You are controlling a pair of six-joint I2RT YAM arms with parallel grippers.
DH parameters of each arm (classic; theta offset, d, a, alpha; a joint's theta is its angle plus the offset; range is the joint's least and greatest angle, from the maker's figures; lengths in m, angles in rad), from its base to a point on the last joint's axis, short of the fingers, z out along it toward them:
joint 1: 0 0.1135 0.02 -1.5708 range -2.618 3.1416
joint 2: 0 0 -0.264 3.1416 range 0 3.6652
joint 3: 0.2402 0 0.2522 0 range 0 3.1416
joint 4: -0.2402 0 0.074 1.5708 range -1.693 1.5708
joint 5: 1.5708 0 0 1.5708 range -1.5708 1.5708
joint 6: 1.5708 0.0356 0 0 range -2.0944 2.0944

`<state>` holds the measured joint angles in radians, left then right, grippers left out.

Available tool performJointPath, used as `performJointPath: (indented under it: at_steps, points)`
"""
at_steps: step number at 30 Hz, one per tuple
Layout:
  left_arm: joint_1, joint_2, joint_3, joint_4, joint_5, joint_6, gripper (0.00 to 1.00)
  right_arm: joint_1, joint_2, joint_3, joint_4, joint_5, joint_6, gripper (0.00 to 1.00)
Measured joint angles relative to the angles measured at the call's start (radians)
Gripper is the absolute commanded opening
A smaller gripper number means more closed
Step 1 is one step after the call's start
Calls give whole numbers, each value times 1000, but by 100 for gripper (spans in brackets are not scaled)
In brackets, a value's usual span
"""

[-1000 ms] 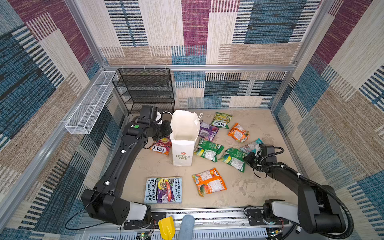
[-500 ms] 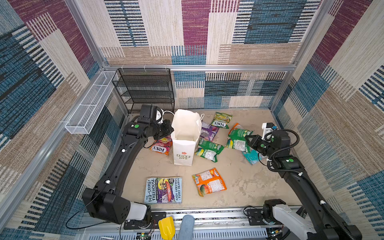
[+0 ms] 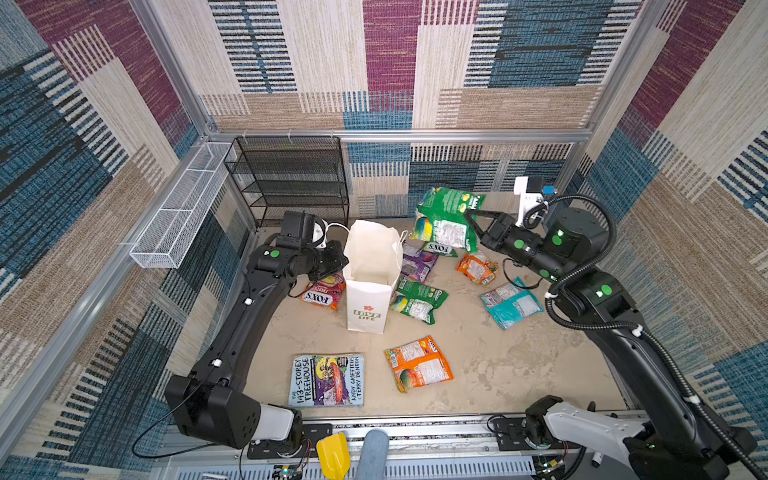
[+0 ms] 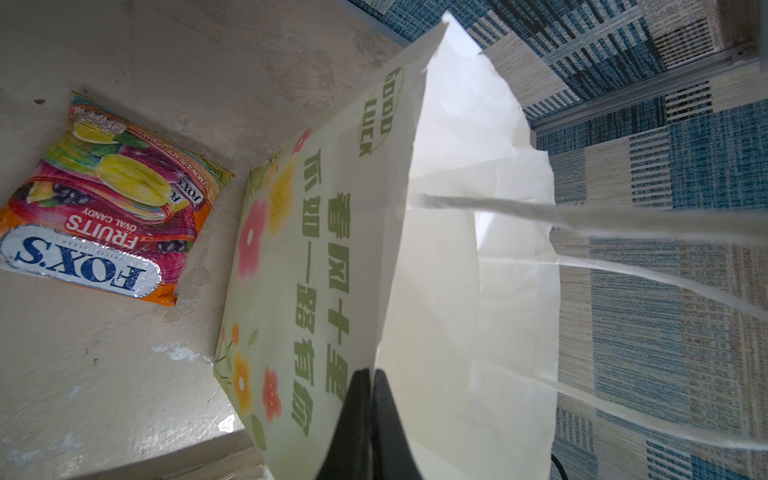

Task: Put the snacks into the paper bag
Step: 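Lift the green Fox's packet with the right gripper and carry it over the bag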

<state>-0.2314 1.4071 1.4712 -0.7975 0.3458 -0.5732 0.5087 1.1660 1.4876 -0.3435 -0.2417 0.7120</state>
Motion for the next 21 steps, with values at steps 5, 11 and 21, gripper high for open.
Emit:
performJointPath:
  at_steps: [5, 11, 21]
  points:
    - [0, 20, -2, 10, 2, -3, 0, 130, 207, 254, -43, 87, -39, 0]
    - [0, 26, -5, 16, 6, -4, 0, 197, 448, 521, -160, 175, -94, 0]
    - [0, 25, -13, 23, 20, -7, 0, 289, 661, 744, -393, 328, -183, 0]
